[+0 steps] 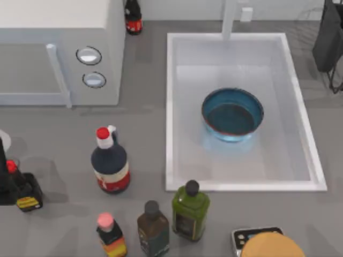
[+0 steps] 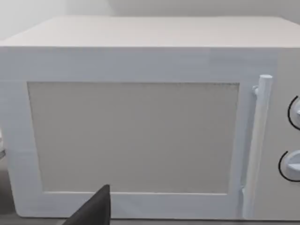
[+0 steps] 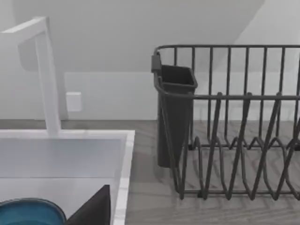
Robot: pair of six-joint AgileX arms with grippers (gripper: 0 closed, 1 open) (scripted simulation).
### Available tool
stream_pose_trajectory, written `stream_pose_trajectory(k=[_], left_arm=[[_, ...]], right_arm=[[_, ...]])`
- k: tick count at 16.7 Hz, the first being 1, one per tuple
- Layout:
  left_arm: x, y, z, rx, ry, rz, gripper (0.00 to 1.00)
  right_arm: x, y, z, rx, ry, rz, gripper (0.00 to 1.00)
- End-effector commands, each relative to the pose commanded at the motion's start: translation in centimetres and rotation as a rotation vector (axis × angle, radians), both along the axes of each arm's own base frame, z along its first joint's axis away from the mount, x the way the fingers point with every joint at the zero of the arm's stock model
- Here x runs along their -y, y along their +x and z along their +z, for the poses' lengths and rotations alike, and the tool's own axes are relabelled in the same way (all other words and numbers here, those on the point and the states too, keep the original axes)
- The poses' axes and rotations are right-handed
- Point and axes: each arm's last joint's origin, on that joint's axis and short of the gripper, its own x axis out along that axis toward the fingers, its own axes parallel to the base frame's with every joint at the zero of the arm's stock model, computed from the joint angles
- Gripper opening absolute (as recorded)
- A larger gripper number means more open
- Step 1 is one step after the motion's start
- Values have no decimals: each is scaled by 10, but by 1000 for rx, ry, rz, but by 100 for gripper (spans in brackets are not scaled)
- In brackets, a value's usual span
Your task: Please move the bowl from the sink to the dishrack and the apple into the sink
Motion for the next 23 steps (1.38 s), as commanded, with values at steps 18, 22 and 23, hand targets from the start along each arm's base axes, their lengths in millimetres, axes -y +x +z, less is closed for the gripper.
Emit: stream_pose_trajectory(k=[18, 22, 23], left_arm=[[0, 0, 0, 0, 0, 0, 100], [0, 0, 0, 0, 0, 0, 100], [0, 0, 0, 0, 0, 0, 100]], right_arm=[[-54, 150, 170, -590, 55, 103, 100], [-106, 243, 164, -832, 69, 111, 100], [-122, 263, 156, -890, 70, 109, 100]])
